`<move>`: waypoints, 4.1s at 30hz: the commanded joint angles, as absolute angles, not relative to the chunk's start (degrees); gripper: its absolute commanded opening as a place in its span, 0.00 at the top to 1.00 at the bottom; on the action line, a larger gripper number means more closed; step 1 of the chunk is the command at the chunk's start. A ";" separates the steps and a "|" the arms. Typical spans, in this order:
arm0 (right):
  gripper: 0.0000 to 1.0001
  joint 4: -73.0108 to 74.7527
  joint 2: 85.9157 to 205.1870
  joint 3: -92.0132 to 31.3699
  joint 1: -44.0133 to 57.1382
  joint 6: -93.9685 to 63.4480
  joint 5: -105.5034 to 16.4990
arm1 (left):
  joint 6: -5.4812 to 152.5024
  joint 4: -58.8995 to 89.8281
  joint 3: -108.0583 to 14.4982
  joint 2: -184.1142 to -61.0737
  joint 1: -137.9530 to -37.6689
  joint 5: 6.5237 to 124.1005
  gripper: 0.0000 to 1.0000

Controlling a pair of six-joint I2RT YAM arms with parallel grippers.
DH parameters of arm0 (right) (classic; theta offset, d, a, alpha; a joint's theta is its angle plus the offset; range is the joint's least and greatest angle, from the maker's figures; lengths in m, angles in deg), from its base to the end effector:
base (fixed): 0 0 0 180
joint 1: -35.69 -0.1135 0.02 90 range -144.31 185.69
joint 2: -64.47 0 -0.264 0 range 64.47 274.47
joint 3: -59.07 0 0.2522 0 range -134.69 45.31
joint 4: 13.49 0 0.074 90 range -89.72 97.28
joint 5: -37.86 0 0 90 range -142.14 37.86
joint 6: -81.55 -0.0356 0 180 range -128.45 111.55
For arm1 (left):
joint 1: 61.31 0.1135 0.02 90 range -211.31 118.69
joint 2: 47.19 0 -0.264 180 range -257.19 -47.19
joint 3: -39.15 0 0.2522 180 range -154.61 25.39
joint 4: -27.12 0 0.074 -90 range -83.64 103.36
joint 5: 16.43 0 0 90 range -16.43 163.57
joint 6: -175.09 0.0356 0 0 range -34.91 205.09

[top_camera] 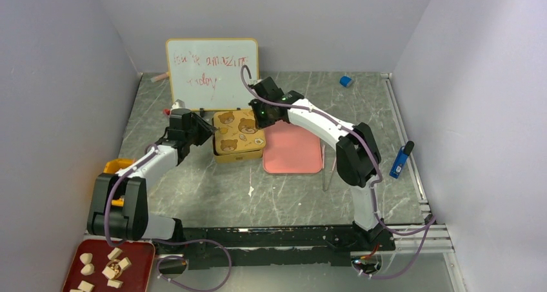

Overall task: Pack the chocolate
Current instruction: Close the box lid on the packing box, then adjust the box lid on the packing box.

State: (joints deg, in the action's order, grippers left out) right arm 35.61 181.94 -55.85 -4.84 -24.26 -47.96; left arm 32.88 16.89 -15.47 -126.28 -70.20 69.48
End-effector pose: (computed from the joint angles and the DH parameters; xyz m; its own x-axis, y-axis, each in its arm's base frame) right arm 0.3492 0.3020 0.2506 -0.7595 -0.2918 -0.5814 -0.4943 0.8399 0.2240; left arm 0.2857 -0.0473 0.2059 -0.5122 -0.7177 -0.4717 -0.3145 0.6678 -0.6746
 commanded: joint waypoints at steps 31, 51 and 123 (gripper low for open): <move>0.54 2.47 179.07 -36.57 10.64 -37.40 -8.95 | 31.92 21.36 -13.37 -125.01 -66.81 66.83 0.54; 0.54 0.45 182.79 -36.58 11.23 -39.13 -7.94 | 32.16 23.25 -13.35 -126.58 -65.62 65.75 0.53; 1.00 -22.81 181.61 -30.69 11.48 -68.41 -2.25 | 31.74 26.99 -14.93 -130.63 -63.56 62.26 0.52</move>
